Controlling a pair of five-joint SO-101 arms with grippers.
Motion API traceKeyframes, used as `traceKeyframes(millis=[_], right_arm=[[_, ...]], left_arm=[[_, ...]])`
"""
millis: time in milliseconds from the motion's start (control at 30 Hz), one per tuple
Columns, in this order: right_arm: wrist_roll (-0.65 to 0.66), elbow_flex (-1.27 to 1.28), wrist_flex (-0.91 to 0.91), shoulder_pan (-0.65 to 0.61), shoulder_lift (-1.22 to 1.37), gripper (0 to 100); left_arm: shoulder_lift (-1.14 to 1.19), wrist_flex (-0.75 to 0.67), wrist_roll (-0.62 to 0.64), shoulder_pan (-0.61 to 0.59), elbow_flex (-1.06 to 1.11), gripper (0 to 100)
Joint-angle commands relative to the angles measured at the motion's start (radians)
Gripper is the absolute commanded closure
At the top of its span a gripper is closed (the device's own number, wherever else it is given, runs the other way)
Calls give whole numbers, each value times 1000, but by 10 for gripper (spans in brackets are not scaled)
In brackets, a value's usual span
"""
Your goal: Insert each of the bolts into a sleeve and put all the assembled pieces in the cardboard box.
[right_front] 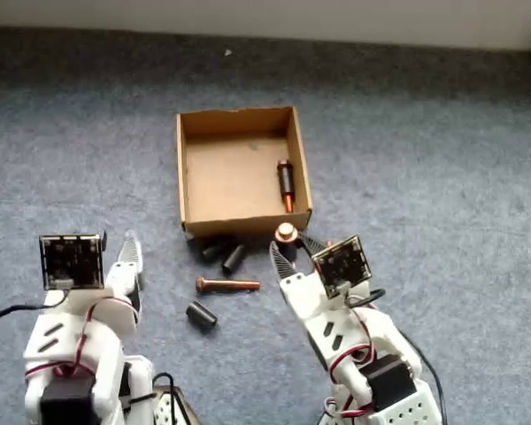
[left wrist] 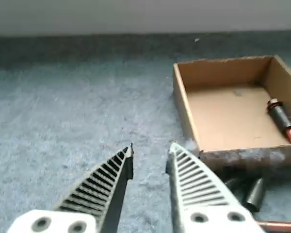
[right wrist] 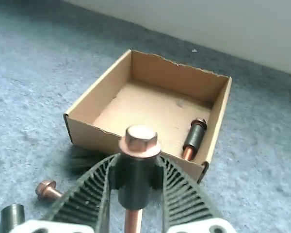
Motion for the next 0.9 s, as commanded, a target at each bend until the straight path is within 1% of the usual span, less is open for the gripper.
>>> traceKeyframes(millis=[0,67,133,200,267,467,700,867], right_arm=[[-71,-71,2,48,-8,993],[-107,-71,-1,53,-7,993],[-107,-87,-16,53,-5,993],[-107,-119,-61,53,16,993],[-110,-147,-102,53,99,993],[-112,-386,-226,53,567,993],[-107,-733,-317,56,1132,993],[-107,-937,-320,56,1443,993]], left_arm=[[-7,-61,-40,-101,165,990],[-7,-91,-80,-136,257,985],[-7,-123,-100,-145,335,995],[-7,-160,-123,-148,367,995],[-7,-172,-133,-143,380,994],[-5,-215,-135,-62,452,994],[-5,-233,-137,-62,472,993],[-5,-233,-137,-62,472,993]])
